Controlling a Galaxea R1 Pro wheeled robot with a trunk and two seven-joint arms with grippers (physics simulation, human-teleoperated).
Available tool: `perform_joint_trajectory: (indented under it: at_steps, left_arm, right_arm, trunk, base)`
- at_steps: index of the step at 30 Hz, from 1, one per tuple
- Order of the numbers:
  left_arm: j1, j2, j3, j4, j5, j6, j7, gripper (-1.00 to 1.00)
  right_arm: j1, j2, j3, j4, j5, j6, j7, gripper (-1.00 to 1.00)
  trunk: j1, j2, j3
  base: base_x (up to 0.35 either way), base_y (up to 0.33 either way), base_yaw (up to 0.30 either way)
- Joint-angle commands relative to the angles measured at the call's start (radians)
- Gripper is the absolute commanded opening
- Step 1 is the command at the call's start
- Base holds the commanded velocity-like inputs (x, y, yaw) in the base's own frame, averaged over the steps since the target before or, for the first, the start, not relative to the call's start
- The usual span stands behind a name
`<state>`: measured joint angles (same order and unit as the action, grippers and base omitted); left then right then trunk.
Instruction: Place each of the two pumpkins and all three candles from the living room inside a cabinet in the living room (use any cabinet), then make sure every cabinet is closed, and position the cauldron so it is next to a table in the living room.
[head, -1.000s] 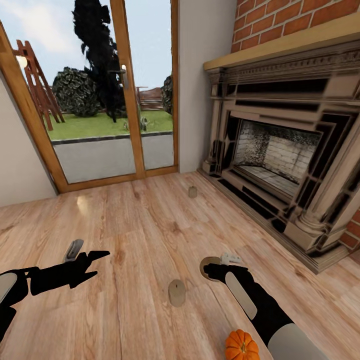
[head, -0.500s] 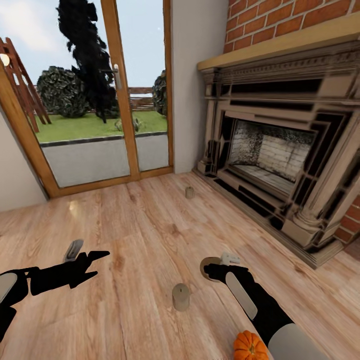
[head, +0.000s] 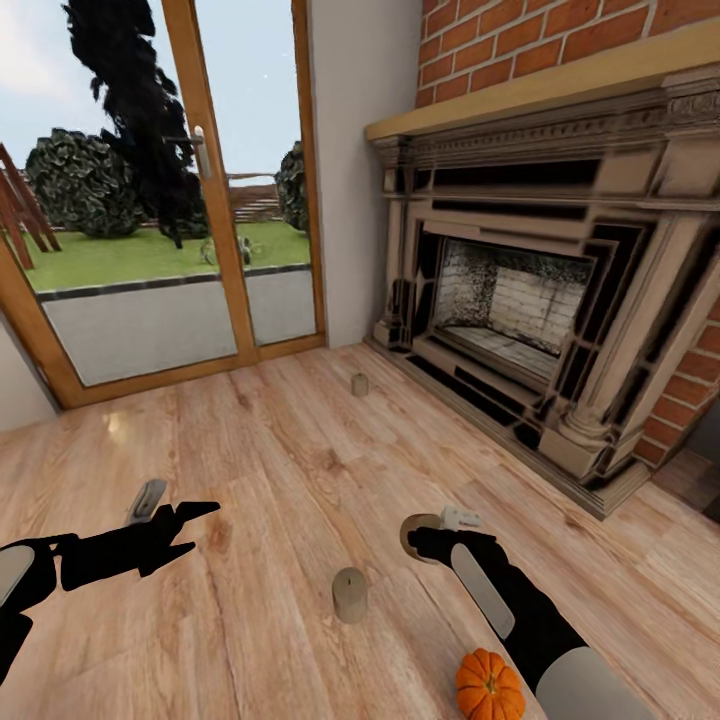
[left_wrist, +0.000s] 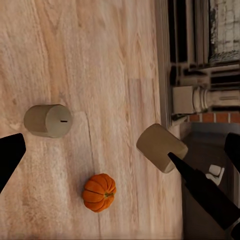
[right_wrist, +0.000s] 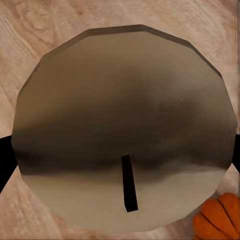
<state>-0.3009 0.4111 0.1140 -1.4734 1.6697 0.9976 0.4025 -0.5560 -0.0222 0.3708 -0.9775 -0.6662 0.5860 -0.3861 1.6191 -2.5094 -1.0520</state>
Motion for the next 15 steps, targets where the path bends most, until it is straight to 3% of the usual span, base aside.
perform_joint_trajectory:
  at_steps: [1,10,15]
  left_arm:
    - [0.0,0.0,0.001,-0.001,0.01,0.003,0.011,1.0]
    - [0.0,0.0,0.001,-0.001,0.01,0.003,0.011,1.0]
    - [0.0,0.0,0.001,-0.001,0.011,0.003,0.011,1.0]
  right_arm:
    - [-0.002,-0.001,0.004,-0.001,-0.012,0.0,-0.011,-1.0]
    - [-0.001,-0.001,0.003,0.007,-0.012,0.0,-0.011,-1.0]
    - [-0.001,-0.002,0.003,0.007,-0.012,0.0,-0.011,-1.0]
  trunk:
    - [0.0,0.0,-0.001]
    - [0.0,0.0,-0.001]
    - [0.0,0.0,-0.001]
  base:
    - [0.0,0.017,-0.096]
    - [0.0,0.013,-0.014]
    - [0.0,0.178,0.0]
